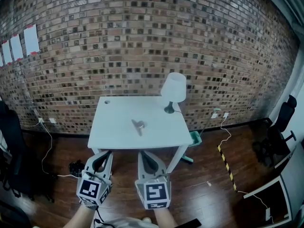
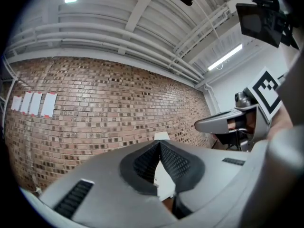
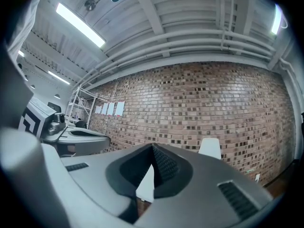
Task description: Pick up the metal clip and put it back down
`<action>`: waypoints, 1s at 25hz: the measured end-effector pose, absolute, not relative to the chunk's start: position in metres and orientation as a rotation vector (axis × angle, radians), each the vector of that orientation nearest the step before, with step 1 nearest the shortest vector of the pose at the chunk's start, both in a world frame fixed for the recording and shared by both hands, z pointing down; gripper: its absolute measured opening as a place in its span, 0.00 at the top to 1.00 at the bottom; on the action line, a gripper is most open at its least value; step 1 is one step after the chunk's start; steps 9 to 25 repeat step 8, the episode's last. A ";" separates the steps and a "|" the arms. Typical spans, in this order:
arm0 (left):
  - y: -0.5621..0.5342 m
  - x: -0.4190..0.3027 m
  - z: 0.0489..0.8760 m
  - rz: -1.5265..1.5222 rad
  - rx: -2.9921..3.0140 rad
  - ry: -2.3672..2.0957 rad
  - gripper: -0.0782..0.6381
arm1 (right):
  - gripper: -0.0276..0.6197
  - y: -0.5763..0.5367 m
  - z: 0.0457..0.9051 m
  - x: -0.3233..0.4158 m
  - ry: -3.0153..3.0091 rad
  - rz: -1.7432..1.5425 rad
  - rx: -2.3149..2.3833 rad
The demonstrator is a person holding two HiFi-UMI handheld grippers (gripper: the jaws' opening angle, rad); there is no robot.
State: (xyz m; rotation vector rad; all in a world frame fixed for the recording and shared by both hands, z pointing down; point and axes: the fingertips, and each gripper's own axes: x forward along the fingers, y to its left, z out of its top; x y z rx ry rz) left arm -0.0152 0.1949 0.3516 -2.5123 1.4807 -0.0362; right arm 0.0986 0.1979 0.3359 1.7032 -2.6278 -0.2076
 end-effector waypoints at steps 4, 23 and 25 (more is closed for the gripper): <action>0.195 -0.014 0.349 -0.038 -2.507 1.479 0.90 | 0.99 0.198 0.334 0.097 -2.635 -0.194 1.690; 0.196 -0.011 0.347 -0.039 -2.504 1.476 0.90 | 0.99 0.197 0.334 0.097 -2.639 -0.217 1.680; 0.196 -0.011 0.347 -0.039 -2.504 1.476 0.90 | 0.99 0.197 0.334 0.097 -2.639 -0.217 1.680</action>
